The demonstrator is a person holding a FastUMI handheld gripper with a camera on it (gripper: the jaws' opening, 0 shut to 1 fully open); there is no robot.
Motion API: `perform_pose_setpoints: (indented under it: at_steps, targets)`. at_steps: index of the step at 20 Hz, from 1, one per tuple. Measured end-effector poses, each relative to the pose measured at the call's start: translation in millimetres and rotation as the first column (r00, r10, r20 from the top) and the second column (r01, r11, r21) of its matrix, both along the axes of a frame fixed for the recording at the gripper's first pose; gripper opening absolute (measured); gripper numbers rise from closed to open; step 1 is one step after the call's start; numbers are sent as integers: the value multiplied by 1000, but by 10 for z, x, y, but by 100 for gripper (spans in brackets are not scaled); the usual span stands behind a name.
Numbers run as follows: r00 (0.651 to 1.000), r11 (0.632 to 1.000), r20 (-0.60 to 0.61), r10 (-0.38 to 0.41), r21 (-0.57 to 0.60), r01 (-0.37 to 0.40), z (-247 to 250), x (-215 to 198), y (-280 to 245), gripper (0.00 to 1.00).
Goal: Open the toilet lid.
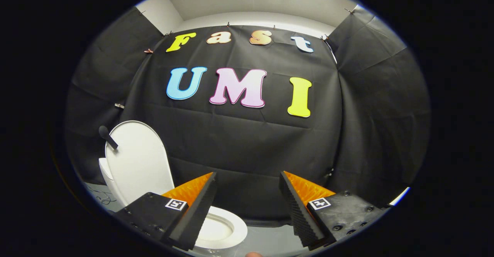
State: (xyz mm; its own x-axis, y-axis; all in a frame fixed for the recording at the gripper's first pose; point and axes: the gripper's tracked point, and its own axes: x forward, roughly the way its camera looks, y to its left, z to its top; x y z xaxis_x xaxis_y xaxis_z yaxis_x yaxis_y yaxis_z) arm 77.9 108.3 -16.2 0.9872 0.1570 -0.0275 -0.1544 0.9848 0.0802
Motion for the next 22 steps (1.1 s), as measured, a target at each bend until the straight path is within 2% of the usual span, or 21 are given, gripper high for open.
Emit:
perform_pose_setpoints:
  at_steps: [22]
  targets:
    - [1000, 1000, -2, -24, 5, 24, -1, 36, -83, 99]
